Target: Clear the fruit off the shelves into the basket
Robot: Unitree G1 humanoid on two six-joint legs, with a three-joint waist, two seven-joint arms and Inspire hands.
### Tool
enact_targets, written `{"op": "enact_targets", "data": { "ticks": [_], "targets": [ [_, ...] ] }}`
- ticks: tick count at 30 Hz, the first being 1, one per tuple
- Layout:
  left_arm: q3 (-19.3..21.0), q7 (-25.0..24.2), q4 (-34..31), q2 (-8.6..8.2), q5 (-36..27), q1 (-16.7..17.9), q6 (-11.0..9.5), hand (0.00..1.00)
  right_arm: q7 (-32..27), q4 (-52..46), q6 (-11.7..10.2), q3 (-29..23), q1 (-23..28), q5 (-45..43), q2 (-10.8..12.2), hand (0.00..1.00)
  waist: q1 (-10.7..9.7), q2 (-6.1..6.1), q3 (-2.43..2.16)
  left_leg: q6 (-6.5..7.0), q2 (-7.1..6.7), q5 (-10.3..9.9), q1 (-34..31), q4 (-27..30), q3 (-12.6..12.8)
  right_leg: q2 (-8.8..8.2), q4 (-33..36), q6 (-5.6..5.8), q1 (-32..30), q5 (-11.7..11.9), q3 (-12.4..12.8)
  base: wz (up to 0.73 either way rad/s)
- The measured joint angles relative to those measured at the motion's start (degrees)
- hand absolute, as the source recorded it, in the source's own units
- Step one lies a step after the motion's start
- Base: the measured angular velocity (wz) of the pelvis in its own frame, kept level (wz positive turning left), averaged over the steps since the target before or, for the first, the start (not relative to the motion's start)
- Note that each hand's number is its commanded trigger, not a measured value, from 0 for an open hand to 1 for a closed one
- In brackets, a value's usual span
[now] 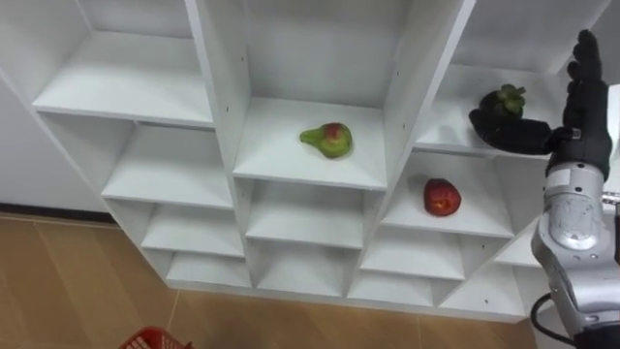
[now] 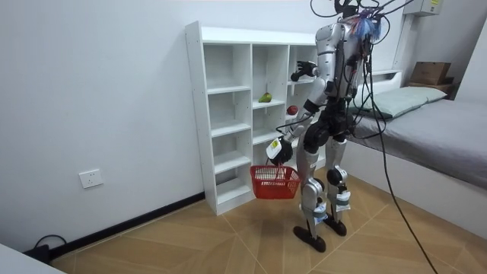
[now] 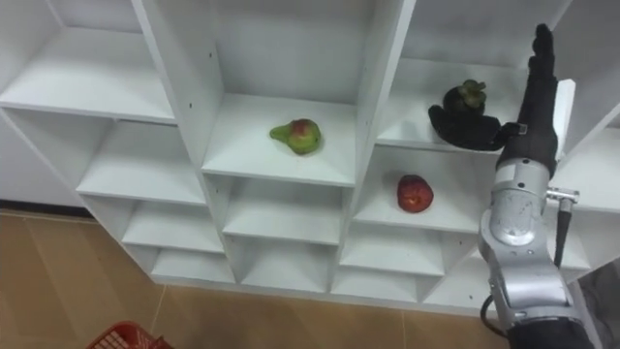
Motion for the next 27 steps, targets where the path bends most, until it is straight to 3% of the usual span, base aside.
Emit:
{"op": "enact_targets", "data": {
  "ticks": [8, 11, 17, 27],
  "targets": [
    [1.8, -1.1, -0.1, -0.25, 1.2, 1.3, 0.2, 1.00, 3.0, 0.6, 0.1, -0.3, -2.3, 3.1, 0.0, 0.00, 0.1, -0.16, 0.14, 0.07, -0.23, 0.0, 0.0, 0.0, -0.4, -0.02, 0.0, 0.06, 0.4, 0.0, -0.4, 0.02],
    [1.9, -1.3, -0.1, -0.26, 1.2, 1.4, 1.0, 1.00, 4.7, 0.6, 1.2, -0.3, -3.0, 3.2, -0.1, 0.00, 0.3, -0.37, 0.09, 0.11, -0.27, 0.1, 0.3, 0.0, -0.4, -0.02, 0.0, 0.07, 0.4, 0.0, -0.2, 0.00],
    [1.9, -1.3, -0.1, -0.27, 1.2, 1.4, 1.3, 1.00, 8.0, 2.4, 1.8, -0.3, -3.0, 3.2, -0.1, 0.00, 1.3, -1.20, 0.42, 0.11, -0.26, 0.1, 0.5, 0.0, -0.5, 0.05, 0.0, 0.07, 0.6, 0.0, 0.0, 0.00],
    [3.0, -1.8, -0.1, -0.43, 1.3, 1.5, 2.2, 1.00, 10.4, 4.2, 3.3, -0.3, -3.0, 3.1, -0.2, 0.00, 1.3, -1.26, 0.31, 0.11, -0.29, 0.1, 0.0, 0.0, -0.9, 0.11, -0.1, 0.08, 0.6, 0.0, -0.7, 0.01]
  ]
}}
